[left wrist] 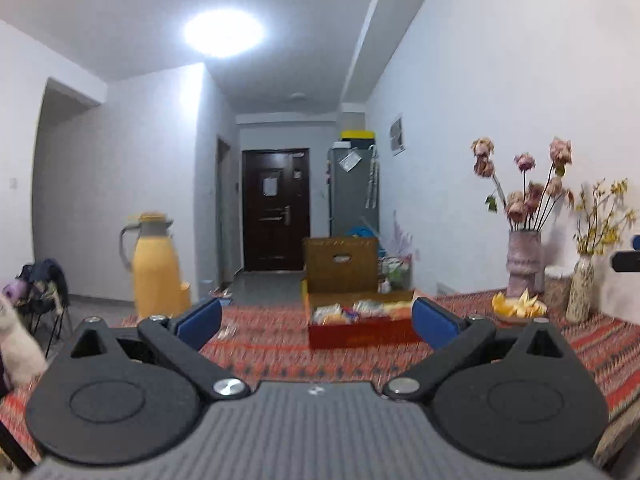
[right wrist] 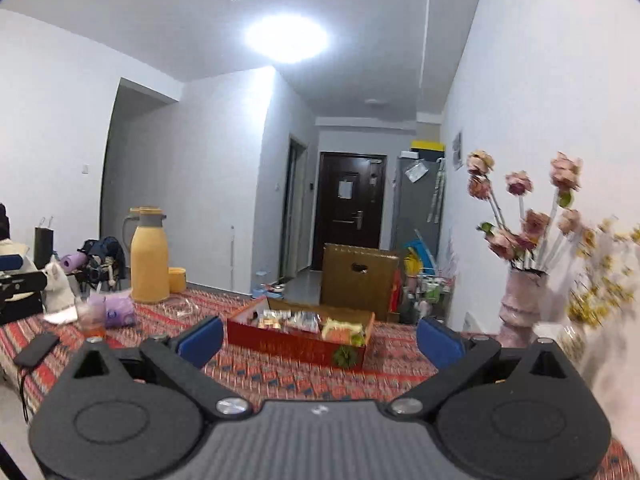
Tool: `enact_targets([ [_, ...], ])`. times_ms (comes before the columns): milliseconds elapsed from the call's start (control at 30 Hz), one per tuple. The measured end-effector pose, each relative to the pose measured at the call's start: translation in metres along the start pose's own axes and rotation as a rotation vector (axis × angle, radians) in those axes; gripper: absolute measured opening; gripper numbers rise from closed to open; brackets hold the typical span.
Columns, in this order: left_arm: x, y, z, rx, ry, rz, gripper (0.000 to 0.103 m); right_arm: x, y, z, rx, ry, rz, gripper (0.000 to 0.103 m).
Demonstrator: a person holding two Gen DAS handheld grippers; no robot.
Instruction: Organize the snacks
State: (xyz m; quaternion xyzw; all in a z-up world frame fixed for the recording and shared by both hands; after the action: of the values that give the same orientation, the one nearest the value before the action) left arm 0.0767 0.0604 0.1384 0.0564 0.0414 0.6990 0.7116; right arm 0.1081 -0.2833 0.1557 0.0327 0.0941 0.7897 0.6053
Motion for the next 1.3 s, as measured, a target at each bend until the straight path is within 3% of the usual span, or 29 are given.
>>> enact_targets([
  [133,-0.004,0.004,-0.056,0.032,-0.031,-0.042,0.103,0.019,0.024,-0.056,0.010,-0.036,-0.024,0.103],
  [200,-0.001,-0.006,-0.087,0.086,-0.022,0.011,0.103,0.028,0.024,-0.085,0.019,-0.013,-0.095,0.103],
  [333,-0.008,-0.026,-0.131,0.182,0.041,0.042,0.103,0.041,-0.009,-0.131,0.104,-0.016,-0.123,0.103],
  [500,-0.029,-0.047,-0.157,0.209,-0.019,0.096,0.103,0.054,-0.053,-0.168,0.203,-0.070,-0.087,0.103],
  [667,-0.042,-0.061,-0.160,0.227,-0.016,0.084,0.103,0.069,-0.077,-0.175,0.213,-0.106,-0.064,0.103],
  [1300,-0.048,-0.054,-0.156,0.220,-0.025,0.051,0.103,0.072,-0.067,-0.169,0.175,-0.140,-0.049,0.103],
])
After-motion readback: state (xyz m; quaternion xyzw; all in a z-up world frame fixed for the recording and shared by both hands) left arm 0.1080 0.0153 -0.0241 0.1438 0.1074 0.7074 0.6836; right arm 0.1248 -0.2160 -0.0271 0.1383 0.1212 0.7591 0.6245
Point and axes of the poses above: each gripper's, at about its wrist camera, not at the fingertips, and y roughly against the way its jaws point, x to its left, z to its top, the point moved 8 cm from there along -y, roughly the way its jaws point, and after that the axes turned 3 degrees about x, right-handed, at the moved point
